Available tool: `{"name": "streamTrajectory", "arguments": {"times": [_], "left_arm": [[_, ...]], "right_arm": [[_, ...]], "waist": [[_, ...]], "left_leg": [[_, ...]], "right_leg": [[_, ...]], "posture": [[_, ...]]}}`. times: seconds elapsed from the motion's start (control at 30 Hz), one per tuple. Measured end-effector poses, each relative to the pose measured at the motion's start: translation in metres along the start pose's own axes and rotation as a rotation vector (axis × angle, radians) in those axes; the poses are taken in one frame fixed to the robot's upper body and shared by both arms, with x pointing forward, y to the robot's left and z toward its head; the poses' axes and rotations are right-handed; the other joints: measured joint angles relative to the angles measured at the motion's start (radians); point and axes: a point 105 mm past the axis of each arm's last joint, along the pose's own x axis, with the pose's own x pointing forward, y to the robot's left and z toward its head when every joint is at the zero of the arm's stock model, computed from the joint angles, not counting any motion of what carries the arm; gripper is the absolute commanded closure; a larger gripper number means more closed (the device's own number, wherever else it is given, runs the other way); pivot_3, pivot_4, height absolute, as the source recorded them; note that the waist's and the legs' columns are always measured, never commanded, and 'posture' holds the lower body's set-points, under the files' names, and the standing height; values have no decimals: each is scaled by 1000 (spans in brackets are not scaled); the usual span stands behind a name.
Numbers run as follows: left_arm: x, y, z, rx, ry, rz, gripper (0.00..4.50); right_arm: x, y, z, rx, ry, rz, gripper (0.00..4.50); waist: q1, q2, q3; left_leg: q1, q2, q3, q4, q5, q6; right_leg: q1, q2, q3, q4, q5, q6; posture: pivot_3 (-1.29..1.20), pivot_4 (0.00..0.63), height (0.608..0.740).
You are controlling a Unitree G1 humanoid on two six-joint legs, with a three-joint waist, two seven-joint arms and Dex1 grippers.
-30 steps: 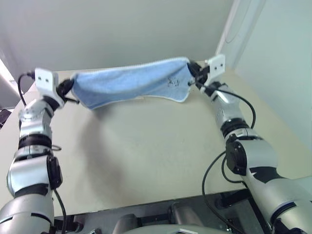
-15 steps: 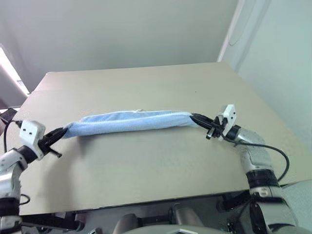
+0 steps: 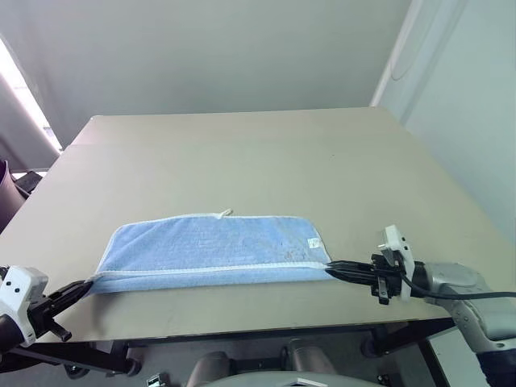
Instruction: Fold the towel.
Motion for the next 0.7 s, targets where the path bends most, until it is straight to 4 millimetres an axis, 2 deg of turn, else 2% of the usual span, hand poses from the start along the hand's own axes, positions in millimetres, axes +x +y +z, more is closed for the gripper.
{"name": "streamTrajectory", "arguments": {"times": [0.13,0.27,0.43,0.7], "left_arm": [[4,3,10,11,-24,-5,4457],[20,19,31,8,-104,32,4457],[44,29,31,-25,-104,32,4457],[87,51,43,-9,-120,74,4457]], "right_arm": [[1,-7,8,-29,0,-30,4500],[19,-39,22,-63,-57,-122,4500],[37,-70,10,-38,-53,-172,4500],[61,-112,16,-76,-60,-246,4500]], "waist": [[-3,-3,0],[-5,-4,-1],[-4,-3,-1],[-6,-4,-1]], "left_leg": [[0,0,0,0,0,0],[0,0,0,0,0,0],[-2,-1,0,-2,0,1],[0,-2,0,-1,0,0]], "right_leg": [[0,2,0,0,0,0],[0,3,-1,0,1,0],[-1,3,-1,0,3,-2],[0,1,0,2,5,0]], "posture": [[0,0,740],[0,0,740],[0,0,740],[0,0,740]]}}
